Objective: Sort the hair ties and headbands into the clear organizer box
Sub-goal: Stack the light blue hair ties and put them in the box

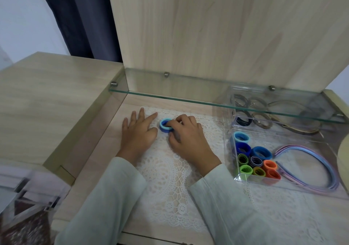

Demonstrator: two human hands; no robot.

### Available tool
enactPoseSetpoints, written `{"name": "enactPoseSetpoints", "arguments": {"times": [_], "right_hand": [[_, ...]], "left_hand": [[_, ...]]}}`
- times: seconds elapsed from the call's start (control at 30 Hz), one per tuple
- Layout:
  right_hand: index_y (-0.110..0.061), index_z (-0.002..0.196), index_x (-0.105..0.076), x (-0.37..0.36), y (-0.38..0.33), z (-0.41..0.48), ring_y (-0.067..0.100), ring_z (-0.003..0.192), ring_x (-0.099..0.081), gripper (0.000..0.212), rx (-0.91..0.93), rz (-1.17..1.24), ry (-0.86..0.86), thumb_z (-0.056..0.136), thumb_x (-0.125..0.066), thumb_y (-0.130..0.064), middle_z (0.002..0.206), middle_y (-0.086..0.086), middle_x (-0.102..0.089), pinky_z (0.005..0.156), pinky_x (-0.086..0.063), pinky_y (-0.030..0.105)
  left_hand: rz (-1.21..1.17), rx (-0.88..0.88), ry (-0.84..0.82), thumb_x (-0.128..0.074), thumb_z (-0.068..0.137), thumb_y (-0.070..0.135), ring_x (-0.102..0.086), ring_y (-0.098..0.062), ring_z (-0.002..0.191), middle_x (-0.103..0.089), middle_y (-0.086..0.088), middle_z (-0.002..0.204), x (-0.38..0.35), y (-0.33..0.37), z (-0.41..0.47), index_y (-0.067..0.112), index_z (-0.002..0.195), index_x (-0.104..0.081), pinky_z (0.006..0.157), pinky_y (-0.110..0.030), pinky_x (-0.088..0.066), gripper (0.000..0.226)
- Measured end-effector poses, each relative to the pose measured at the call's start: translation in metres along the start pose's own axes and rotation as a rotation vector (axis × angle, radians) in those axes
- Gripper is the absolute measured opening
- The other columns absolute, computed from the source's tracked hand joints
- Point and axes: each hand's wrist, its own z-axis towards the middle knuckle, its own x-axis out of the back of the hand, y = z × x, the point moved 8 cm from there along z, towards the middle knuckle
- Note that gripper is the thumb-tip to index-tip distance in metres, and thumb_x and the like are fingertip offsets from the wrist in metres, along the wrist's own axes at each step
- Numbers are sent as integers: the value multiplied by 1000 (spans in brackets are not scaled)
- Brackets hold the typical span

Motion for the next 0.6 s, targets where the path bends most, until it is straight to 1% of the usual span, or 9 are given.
{"name": "enactPoseSetpoints", "arguments": {"times": [0.1,0.2,0.37,0.47,0.6], "right_hand": [[-24,118,-57,-2,-1,3,18,98,-42,30,2,-22,-43,90,-48,-28,107,-2,-49,80,-35,33],[-23,122,-55,-1,-3,4,19,101,-41,33,8,-64,-85,90,-47,-28,110,0,-48,82,-36,33],[-24,128,-52,4,-3,6,24,105,-40,36,2,-123,-161,93,-43,-26,113,4,-45,86,-36,36],[-25,130,-52,9,-1,5,25,106,-39,35,3,-145,-187,96,-43,-27,114,5,-44,86,-34,36],[-26,130,-55,15,2,1,25,108,-38,34,5,-135,-223,98,-45,-24,115,5,-45,85,-31,34]], "left_hand": [[33,-19,-53,-41,99,26,7,-17,152,5,3,166,-1,2,0,47,152,-21,119,-44,11,60],[17,-30,-95,-44,98,27,10,-17,151,7,4,165,-2,1,1,48,152,-20,118,-44,13,62],[19,-18,-103,-47,100,30,11,-18,151,10,3,165,-2,-1,1,42,154,-13,118,-45,14,66],[47,-17,-107,-44,102,31,11,-19,152,11,3,165,-2,1,1,40,155,-10,117,-48,14,64],[137,24,-168,-34,106,35,12,-18,152,12,7,165,-3,3,-4,39,156,-3,116,-55,14,60]]}}
